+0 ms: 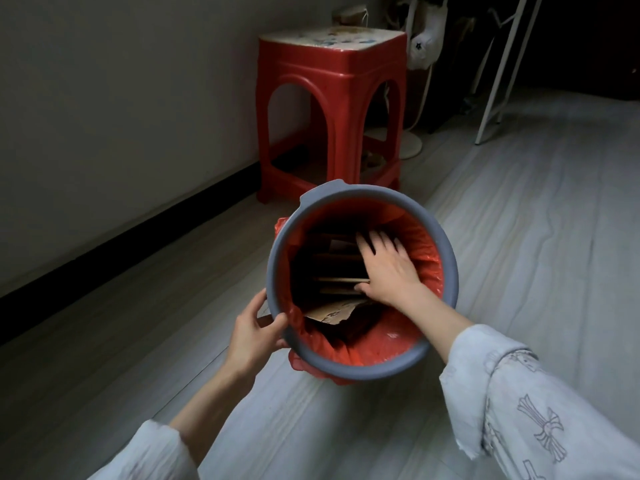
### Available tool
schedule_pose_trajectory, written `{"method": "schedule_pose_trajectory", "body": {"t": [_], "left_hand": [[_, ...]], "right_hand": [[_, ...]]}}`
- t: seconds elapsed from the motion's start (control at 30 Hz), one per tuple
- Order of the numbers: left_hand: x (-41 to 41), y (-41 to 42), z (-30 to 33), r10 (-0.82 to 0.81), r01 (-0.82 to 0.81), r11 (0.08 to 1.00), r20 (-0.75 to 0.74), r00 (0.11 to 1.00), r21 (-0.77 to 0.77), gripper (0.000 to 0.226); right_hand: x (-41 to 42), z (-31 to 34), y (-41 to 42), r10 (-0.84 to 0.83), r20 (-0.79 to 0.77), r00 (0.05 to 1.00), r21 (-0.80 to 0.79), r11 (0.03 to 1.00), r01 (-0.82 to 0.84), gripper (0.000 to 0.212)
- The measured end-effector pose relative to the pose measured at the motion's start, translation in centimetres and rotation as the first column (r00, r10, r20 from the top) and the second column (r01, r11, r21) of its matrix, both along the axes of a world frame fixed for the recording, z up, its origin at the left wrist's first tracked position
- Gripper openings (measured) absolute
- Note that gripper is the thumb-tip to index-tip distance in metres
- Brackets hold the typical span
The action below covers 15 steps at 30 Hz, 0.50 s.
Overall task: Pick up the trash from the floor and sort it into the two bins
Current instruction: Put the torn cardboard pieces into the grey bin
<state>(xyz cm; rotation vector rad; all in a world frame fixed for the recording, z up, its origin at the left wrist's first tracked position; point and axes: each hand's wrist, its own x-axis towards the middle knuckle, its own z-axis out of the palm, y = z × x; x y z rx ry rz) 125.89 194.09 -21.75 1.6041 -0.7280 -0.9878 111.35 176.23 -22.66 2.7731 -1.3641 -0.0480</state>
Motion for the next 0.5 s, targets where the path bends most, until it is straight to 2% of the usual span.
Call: {"method": "schedule_pose_trajectory", "body": {"t": [0.1, 0.17, 0.23, 0.33, 0.5], "left_hand": [[0.0, 0.1, -0.1, -0.046, 0.046, 0.999, 0.052, 0.998, -0.009, 0.048], [-0.1, -0.1, -0.1, -0.063, 0.064, 0.998, 0.077, 0.995, -0.012, 0.052], [-0.1, -0.3, -0.1, -0.065, 0.067, 0.998, 0.080, 0.995, -0.023, 0.053], [0.1, -0.5, -0.1, -0.054, 0.056, 0.998, 0.070, 0.996, -0.034, 0.052], [0.4, -0.6, -0.1, -0.008, 0.010, 0.999, 0.042, 0.999, -0.041, 0.049]], "right_hand": [[0.8, 0.2, -0.9, -0.065, -0.034, 0.997, 0.212, 0.975, 0.071, 0.098], [1.5, 0.0, -1.2, -0.113, -0.025, 0.993, 0.307, 0.945, 0.115, 0.079], [2.0, -0.3, -1.3, -0.158, 0.004, 0.987, 0.319, 0.936, 0.148, 0.057], [2.5, -1.2, -1.2, -0.232, 0.061, 0.971, 0.347, 0.917, 0.197, 0.061], [3.1, -2.9, 0.4, -0.161, -0.077, 0.984, 0.249, 0.952, 0.175, 0.042]]}}
